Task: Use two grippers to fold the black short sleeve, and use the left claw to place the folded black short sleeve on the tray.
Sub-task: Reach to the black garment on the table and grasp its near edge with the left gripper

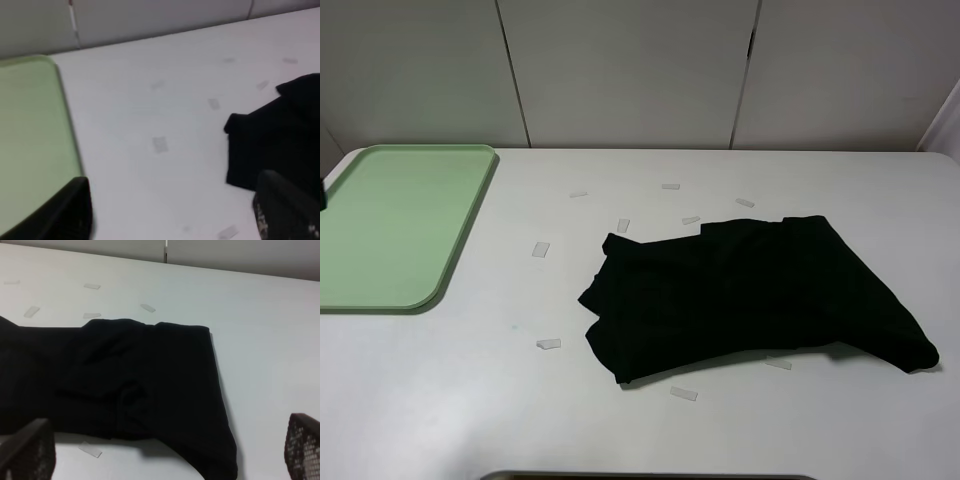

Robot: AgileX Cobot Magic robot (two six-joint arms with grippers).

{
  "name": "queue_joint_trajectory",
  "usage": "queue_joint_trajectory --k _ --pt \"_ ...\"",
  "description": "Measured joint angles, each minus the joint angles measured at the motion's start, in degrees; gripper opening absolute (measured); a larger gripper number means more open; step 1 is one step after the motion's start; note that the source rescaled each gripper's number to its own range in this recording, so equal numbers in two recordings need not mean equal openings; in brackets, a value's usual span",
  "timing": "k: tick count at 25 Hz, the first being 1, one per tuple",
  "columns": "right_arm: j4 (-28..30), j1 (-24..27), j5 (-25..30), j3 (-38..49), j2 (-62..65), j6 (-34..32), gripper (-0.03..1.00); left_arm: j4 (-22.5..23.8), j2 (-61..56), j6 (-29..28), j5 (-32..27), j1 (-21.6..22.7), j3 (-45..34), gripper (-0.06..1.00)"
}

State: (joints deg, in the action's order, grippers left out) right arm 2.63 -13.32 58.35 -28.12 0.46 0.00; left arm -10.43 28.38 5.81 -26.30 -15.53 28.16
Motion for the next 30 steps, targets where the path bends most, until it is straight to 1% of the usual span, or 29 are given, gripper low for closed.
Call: queue_joint_trajectory --k 3,5,7,11,15,19,21,22,26,29,30 --pt "0.00 0.00 0.00 0.00 0.00 0.00 1.00 -5.79 7.08 0.16 4.63 0.00 0.00 0.66" --pt "0.00 0.00 0.00 0.00 0.00 0.00 1.00 -9.65 11.34 1.98 7.18 0.00 0.00 0.66" --pt "0.01 0.00 0.00 0.00 0.00 0.00 1.00 -12.65 15.90 5.59 8.40 0.00 0.14 0.66" --pt "0.01 0.00 0.00 0.00 0.00 0.00 1.00 -20.24 24.80 13.04 8.37 0.00 2.61 0.66" --pt "0.01 0.00 0.00 0.00 0.00 0.00 1.00 -29.58 32.39 22.55 7.95 0.00 6.68 0.66" --pt "0.06 0.00 0.00 0.00 0.00 0.00 1.00 -41.32 39.72 34.08 6.71 0.00 9.54 0.66" --pt "0.06 0.00 0.00 0.00 0.00 0.00 1.00 -49.43 43.49 40.96 4.86 0.00 10.97 0.66" --pt "0.06 0.00 0.00 0.00 0.00 0.00 1.00 -52.77 45.39 44.51 3.71 0.00 11.58 0.66" --pt "0.06 0.00 0.00 0.00 0.00 0.00 1.00 -68.92 52.39 57.32 -1.33 0.00 13.43 0.66" --pt "0.06 0.00 0.00 0.00 0.00 0.00 1.00 -79.66 58.37 64.91 -6.53 0.00 13.86 0.66" --pt "0.06 0.00 0.00 0.00 0.00 0.00 1.00 -82.18 60.05 66.77 -8.21 0.00 13.86 0.66"
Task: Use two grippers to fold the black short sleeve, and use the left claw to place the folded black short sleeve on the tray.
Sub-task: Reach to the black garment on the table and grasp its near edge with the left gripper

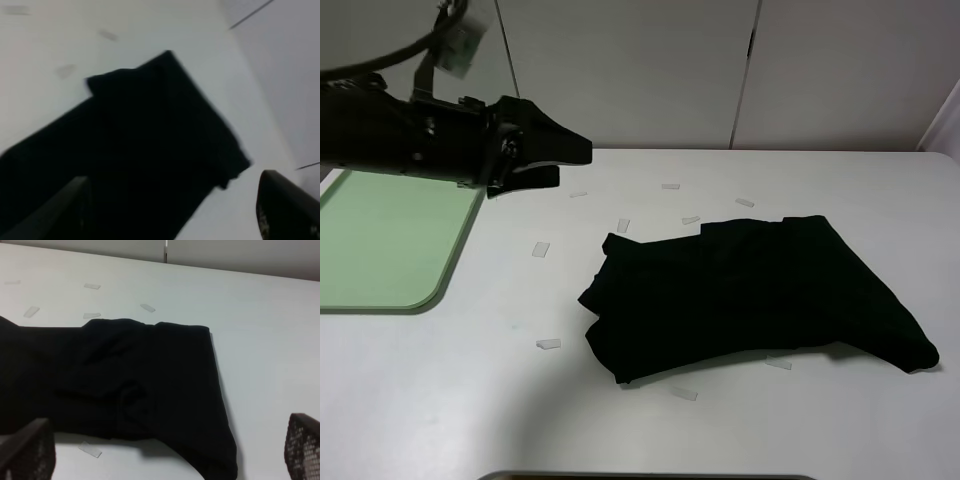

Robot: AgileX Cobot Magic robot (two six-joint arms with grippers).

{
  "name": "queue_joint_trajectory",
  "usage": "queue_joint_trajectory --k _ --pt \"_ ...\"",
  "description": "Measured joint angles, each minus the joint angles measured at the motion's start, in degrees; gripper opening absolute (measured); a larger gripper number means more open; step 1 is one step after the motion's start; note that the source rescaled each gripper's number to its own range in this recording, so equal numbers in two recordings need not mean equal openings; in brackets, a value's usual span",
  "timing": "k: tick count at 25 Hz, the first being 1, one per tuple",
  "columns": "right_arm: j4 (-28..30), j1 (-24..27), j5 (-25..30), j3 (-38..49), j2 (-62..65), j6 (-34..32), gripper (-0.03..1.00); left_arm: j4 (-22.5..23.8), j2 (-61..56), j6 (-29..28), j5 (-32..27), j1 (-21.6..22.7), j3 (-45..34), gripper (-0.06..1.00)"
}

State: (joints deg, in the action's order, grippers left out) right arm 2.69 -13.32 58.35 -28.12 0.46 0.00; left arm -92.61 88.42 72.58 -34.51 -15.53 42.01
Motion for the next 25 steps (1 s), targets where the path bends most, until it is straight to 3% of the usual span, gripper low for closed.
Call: queue_joint_trajectory --k 4,11,17,25 --pt "0.00 0.00 0.00 0.00 0.00 0.00 1.00 -5.58 7.53 3.34 -3.96 0.00 0.11 0.66" --pt "0.00 0.00 0.00 0.00 0.00 0.00 1.00 -6.31 17.57 3.91 -7.61 0.00 0.17 0.66" --pt "0.00 0.00 0.00 0.00 0.00 0.00 1.00 -6.42 19.97 3.93 -7.22 0.00 0.22 0.67" --pt "0.00 0.00 0.00 0.00 0.00 0.00 1.00 -6.67 19.97 3.06 -4.12 0.00 0.22 0.89"
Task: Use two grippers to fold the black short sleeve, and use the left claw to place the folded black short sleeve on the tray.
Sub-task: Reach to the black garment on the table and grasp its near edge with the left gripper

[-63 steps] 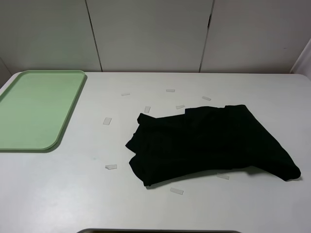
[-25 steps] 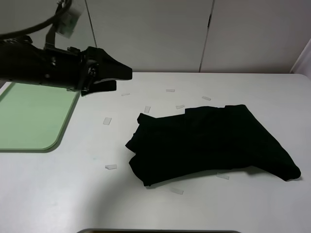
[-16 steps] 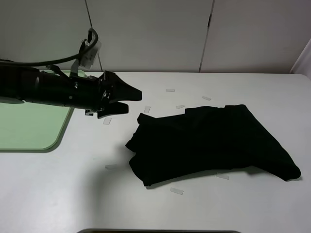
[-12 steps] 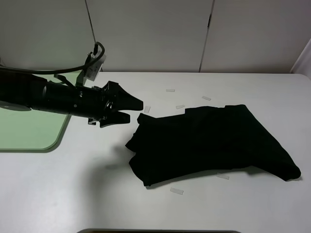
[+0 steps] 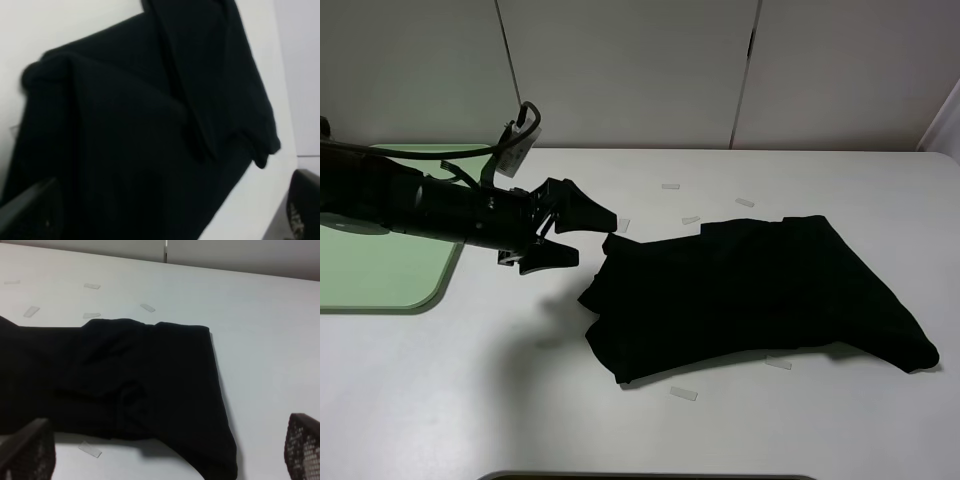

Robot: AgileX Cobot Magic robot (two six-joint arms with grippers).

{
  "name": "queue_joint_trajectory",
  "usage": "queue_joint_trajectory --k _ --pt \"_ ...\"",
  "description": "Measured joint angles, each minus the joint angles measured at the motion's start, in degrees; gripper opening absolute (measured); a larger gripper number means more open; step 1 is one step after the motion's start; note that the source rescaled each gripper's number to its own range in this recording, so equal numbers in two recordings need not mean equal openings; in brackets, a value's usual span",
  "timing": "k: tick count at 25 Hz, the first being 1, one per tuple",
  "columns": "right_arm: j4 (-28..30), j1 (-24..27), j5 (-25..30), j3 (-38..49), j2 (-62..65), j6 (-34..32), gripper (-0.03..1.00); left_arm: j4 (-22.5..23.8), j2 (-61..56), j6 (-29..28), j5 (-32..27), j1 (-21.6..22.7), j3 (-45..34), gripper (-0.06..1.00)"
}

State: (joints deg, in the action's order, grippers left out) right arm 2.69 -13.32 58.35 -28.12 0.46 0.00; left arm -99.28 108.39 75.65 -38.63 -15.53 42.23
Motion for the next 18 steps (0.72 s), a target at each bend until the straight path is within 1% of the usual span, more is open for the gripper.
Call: queue_joint_trajectory --k 4,9,11,15,18 --pt "0.00 0.00 0.00 0.00 0.00 0.00 1.00 0.00 0.00 -0.61 1.82 0.00 0.00 0.92" --pt "0.00 0.00 0.00 0.00 0.00 0.00 1.00 0.07 0.00 -1.18 1.89 0.00 0.00 0.92" --pt "0.00 0.00 0.00 0.00 0.00 0.00 1.00 1.12 0.00 -2.31 1.28 0.00 -0.06 0.90" --pt "0.00 0.00 0.00 0.00 0.00 0.00 1.00 4.61 0.00 -2.61 0.76 0.00 -0.06 0.86" --pt "0.00 0.00 0.00 0.00 0.00 0.00 1.00 6.52 0.00 -2.78 0.76 0.00 -0.06 0.85"
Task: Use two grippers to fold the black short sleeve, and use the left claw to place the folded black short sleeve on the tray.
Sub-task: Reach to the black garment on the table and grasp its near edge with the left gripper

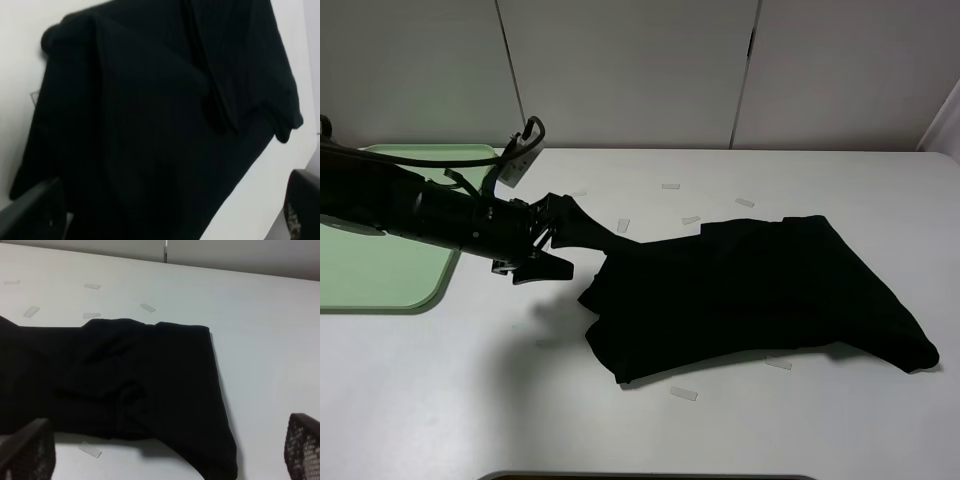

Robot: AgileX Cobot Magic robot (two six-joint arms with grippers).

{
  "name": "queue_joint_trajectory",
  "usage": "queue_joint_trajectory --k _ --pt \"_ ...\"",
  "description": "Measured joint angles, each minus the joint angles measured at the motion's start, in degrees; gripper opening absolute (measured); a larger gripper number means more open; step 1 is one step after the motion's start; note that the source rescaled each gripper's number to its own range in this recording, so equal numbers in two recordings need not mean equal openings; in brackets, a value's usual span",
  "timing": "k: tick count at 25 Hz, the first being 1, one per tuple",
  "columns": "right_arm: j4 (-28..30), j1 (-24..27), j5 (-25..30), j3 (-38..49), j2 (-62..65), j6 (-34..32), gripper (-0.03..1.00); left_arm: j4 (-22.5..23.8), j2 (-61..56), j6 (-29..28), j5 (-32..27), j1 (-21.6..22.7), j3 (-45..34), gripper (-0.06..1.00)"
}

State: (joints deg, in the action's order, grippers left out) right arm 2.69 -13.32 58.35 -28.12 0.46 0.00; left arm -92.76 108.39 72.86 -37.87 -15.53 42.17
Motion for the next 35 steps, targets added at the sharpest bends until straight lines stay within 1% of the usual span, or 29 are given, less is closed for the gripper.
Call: queue_joint_trajectory --k 5,10,12,17,19,23,25,35 --pt "0.00 0.00 0.00 0.00 0.00 0.00 1.00 0.53 0.00 -0.66 0.64 0.00 0.00 0.86" --pt "0.00 0.00 0.00 0.00 0.00 0.00 1.00 0.53 1.40 -1.97 1.35 0.00 0.00 0.96" --pt "0.00 0.00 0.00 0.00 0.00 0.00 1.00 0.53 3.11 -2.68 1.42 0.00 0.00 0.98" --pt "0.00 0.00 0.00 0.00 0.00 0.00 1.00 0.41 5.84 -2.79 2.44 -0.54 0.05 1.00" --pt "0.00 0.00 0.00 0.00 0.00 0.00 1.00 0.08 6.24 -2.74 3.21 -1.27 0.05 1.00" --pt "0.00 0.00 0.00 0.00 0.00 0.00 1.00 -3.40 6.99 -1.83 3.58 -3.24 0.31 1.00" --pt "0.00 0.00 0.00 0.00 0.00 0.00 1.00 -4.39 7.21 -1.06 4.10 -4.45 0.76 1.00" --pt "0.00 0.00 0.00 0.00 0.00 0.00 1.00 -5.49 7.27 -0.61 12.79 -11.84 5.19 1.00"
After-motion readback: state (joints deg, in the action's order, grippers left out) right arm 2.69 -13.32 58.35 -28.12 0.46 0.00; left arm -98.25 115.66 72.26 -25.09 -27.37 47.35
